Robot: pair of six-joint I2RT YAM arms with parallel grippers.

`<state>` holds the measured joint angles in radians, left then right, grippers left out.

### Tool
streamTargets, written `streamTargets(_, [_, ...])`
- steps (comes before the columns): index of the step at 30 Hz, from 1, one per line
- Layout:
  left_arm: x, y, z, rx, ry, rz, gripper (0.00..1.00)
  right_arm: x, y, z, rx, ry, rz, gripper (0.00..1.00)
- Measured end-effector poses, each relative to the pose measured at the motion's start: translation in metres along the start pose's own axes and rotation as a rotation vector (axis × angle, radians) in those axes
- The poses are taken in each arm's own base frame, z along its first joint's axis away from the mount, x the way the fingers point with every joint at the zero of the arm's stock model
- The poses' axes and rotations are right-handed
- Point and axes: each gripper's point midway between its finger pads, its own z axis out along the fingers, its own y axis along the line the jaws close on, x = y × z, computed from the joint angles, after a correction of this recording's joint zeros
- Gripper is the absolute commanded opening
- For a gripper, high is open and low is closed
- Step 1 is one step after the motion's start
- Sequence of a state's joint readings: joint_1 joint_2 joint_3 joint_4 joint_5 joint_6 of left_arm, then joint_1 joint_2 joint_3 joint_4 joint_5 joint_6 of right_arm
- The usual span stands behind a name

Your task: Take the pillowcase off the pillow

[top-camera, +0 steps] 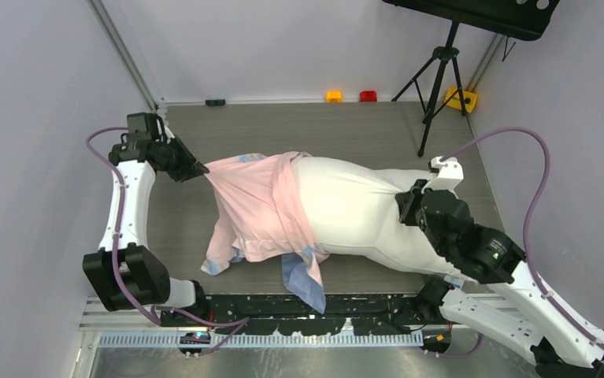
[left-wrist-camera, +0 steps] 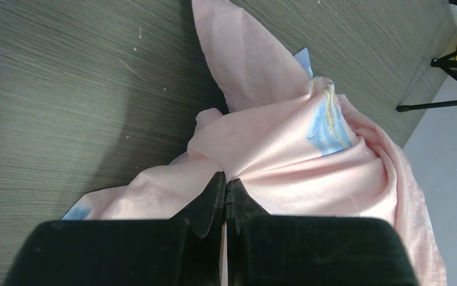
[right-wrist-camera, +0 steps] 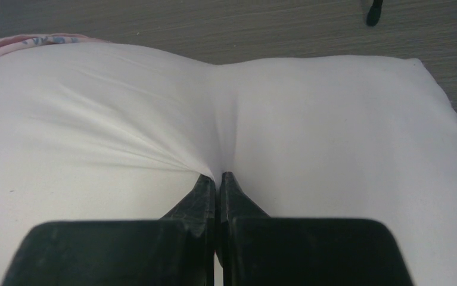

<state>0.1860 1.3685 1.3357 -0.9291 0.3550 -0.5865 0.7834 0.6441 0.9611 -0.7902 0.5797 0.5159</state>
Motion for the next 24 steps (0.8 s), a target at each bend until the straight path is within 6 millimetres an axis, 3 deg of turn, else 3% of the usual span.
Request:
streamTargets(11, [-0.012,0.001,-0.005,-0.051,-0.035,-0.030,0.00,-0.043,-0.038,-0.033,0.074,-0.228,0.082,0.00])
streamTargets(16, [-0.026,0.012,-0.001,-0.149,-0.048,-0.073,0.00,-0.049,-0.040,-0.035,0.076,-0.252,0.058,0.00])
streamTargets(21, [-0.034,0.043,0.000,-0.320,-0.100,-0.112,0.00,-0.055,-0.048,-0.038,0.111,-0.286,0.068,0.00])
streamTargets(24, [-0.051,0.078,-0.012,-0.488,-0.203,-0.148,0.00,-0.063,-0.066,-0.048,0.164,-0.351,0.094,0.00])
